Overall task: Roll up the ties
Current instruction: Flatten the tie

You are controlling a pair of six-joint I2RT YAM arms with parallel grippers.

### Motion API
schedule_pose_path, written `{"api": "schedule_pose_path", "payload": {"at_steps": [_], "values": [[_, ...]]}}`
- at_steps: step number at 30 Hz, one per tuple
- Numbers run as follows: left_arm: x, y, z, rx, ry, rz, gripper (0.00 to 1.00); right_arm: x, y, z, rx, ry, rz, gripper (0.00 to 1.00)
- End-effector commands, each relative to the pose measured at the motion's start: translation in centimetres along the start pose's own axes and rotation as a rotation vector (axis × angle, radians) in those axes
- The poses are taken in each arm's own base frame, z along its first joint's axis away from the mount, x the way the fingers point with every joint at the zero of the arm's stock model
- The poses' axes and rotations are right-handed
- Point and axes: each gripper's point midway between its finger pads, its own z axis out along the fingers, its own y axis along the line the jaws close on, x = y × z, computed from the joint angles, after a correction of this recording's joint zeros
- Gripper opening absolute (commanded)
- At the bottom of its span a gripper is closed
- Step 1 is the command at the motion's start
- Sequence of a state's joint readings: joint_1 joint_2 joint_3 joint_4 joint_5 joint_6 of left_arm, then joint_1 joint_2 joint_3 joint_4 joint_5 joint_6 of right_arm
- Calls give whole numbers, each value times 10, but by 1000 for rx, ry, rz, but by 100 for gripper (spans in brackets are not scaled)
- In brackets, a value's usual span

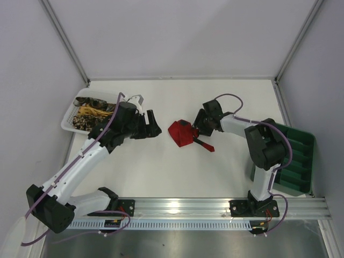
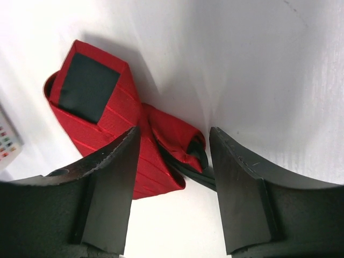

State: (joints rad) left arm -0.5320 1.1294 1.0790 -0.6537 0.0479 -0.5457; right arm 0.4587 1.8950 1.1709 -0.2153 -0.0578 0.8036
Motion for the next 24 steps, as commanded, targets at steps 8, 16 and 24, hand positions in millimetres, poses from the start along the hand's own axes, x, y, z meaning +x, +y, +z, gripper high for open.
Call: {"api": "schedule_pose_path", "payload": {"at_steps": [8,16,24], "values": [[6,-5,-11,41,-10,-10,81,27,-19,2,-86,115,87,59],[7,-5,-8,41,-2,-7,81,28,-35,11,-29,115,45,44],[6,-6,-11,43,-5,-14,81,11,-33,2,-40,80,-30,4]]}}
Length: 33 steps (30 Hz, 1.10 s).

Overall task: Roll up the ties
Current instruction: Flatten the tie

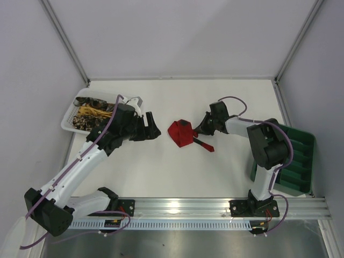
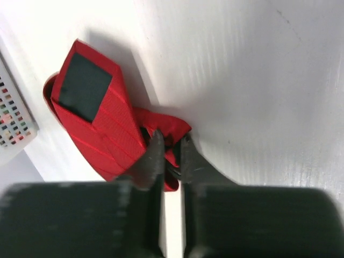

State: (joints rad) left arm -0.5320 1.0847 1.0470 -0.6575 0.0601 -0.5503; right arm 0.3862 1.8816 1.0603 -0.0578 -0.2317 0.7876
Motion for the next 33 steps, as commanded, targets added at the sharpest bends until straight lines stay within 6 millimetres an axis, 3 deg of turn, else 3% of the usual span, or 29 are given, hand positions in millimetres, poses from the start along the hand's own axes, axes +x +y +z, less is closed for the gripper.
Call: {"api": "schedule_pose_path", "payload": {"at_steps": [1,2,3,5,6,7,8,9,11,12,14,16,18,19,22,23,25,26,27,29,32,33], "values": [[-2,-7,-4,29,-7,-13,81,-3,-12,-5,85,15,-87,0],[-3,-7,-5,23,-13,-10,81,-1,-14,-12,113,38,-135,0],[-4,-4,-8,7,-16,-8,81,-14,11,-26,75,1,-189,0],[-13,-2,-13,-21,-49,0,82,-19,16,-52,131,-17,-337,0],[-14,0,-17,-30,-53,11,83,-24,51,-79,85,-65,-436,0],[-18,-2,-20,-23,-66,17,84,-18,46,-96,146,-45,-531,0],[-25,1,-24,-44,-98,30,85,-14,63,-121,123,-67,-593,0],[-29,-1,-26,-37,-117,35,85,-3,83,-137,105,-74,-667,0],[-34,-3,-34,-21,-157,37,87,20,83,-169,173,-55,-761,0],[-36,-5,-37,-6,-171,35,88,45,103,-193,125,-71,-840,0],[-39,-11,-44,41,-213,30,88,57,103,-226,193,-123,-873,0],[-39,-12,-47,58,-236,17,88,79,117,-272,164,-188,-930,0],[-40,-14,-58,86,-274,-5,89,96,129,-303,108,-237,-903,0],[-38,-13,-59,91,-280,-10,89,107,142,-331,30,-261,-925,0],[-33,-18,-69,141,-292,-16,90,124,153,-351,-35,-220,-889,0],[-31,-19,-71,152,-291,-14,90,123,166,-365,-76,-226,-863,0],[-28,-28,-78,212,-296,2,90,129,166,-370,-51,-203,-870,0],[-28,-32,-81,236,-300,11,90,138,171,-367,-35,-185,-899,0],[-29,-35,-86,260,-315,16,90,136,178,-375,-42,-196,-885,0],[-24,-40,-90,300,-308,27,90,142,169,-371,0,-161,-887,0],[-18,-42,-93,323,-292,42,90,149,154,-368,17,-122,-727,0],[-15,-44,-93,335,-279,50,90,154,140,-358,61,-99,-731,0]]}}
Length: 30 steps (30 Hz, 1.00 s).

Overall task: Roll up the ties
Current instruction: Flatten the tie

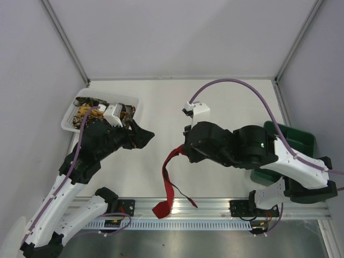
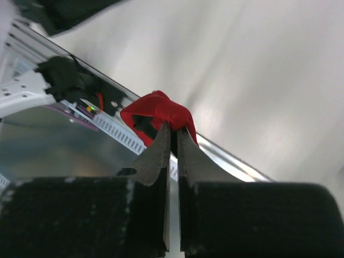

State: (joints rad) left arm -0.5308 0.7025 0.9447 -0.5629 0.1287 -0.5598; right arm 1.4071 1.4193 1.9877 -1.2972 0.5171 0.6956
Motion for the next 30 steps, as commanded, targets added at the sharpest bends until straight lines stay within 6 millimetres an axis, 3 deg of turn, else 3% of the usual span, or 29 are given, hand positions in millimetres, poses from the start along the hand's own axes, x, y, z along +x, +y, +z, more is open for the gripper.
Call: {"api": "schedule_pose_path", "payload": {"at_steps": [1,6,9,11,13,14,16,17,19,20,21,22,24,25,30], "values": [[3,-16,-3,94,17,10,90,51,-51,-8,192,152,47,0],[26,-23,4,184,96,20,91,66,-71,-13,226,162,69,0],[34,-16,11,158,136,24,91,84,-97,2,308,274,193,0],[36,-14,15,141,164,30,91,93,-126,16,413,326,260,0],[34,-15,17,137,177,27,91,84,-158,36,544,304,220,0],[36,-15,20,134,190,16,90,82,-189,49,640,312,246,0],[40,-13,26,115,226,-4,89,75,-213,82,626,338,229,0],[43,-13,27,111,242,-14,89,77,-241,105,668,397,270,0],[54,-10,32,98,290,-32,89,72,-259,136,652,441,250,0],[58,-8,33,89,310,-48,88,84,-273,156,671,527,223,0],[64,-6,34,82,334,-58,88,81,-281,168,631,573,257,0],[72,-4,36,76,368,-73,88,102,-292,183,595,710,259,0],[81,-3,39,73,404,-84,87,114,-299,192,568,809,225,0],[89,0,43,59,435,-93,87,107,-304,197,579,803,203,0],[110,0,64,14,504,-15,91,115,-328,211,582,837,272,0]]}}
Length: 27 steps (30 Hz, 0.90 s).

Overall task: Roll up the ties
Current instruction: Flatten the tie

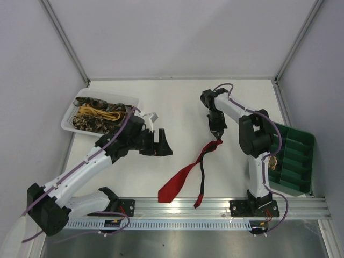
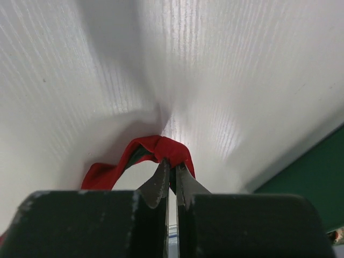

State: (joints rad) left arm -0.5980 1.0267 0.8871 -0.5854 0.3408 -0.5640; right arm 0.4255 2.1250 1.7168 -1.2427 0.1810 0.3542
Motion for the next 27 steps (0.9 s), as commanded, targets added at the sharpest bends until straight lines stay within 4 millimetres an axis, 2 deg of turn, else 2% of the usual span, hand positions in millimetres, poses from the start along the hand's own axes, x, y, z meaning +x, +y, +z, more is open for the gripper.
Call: {"api": "schedule_pose_path", "payload": {"at_steps": [1,2,3,5,8,9,11,12,17,20,22,23,24,25,26,27], "values": [[1,-23,16,-10,28,114,94,-11,-7,-24,-79,-29,-26,0],[4,-22,28,-41,46,148,94,-12,-8,-22,-86,-25,-23,0],[3,-33,34,-64,23,219,96,-13,-5,-21,-116,-22,-15,0],[-2,-42,48,-89,-17,305,98,-13,-6,-19,-151,-9,5,0],[9,-52,71,-143,-55,459,100,-15,-8,-22,-179,-21,30,0],[20,-44,84,-196,-28,506,100,-15,-8,-22,-181,-22,32,0],[29,-33,97,-251,15,524,100,-16,-11,-24,-186,-28,40,0],[42,-23,111,-283,69,532,100,-17,-11,-24,-194,-28,45,0],[70,-25,141,-287,173,578,99,-22,-18,-31,-204,-57,71,0],[90,-6,156,-332,255,577,95,-25,-20,-33,-203,-71,85,0],[99,-7,162,-290,291,601,84,-26,-21,-35,-206,-79,90,0],[111,-19,160,-193,342,596,74,-27,-21,-36,-207,-87,91,0],[117,-26,159,-138,365,596,47,-28,-22,-39,-207,-98,94,0],[122,-31,156,-87,390,609,36,-29,-24,-40,-200,-105,97,0],[133,-53,147,51,440,592,28,-31,-27,-41,-184,-115,102,0],[137,-58,142,119,462,581,18,-32,-28,-41,-181,-120,101,0]]}}
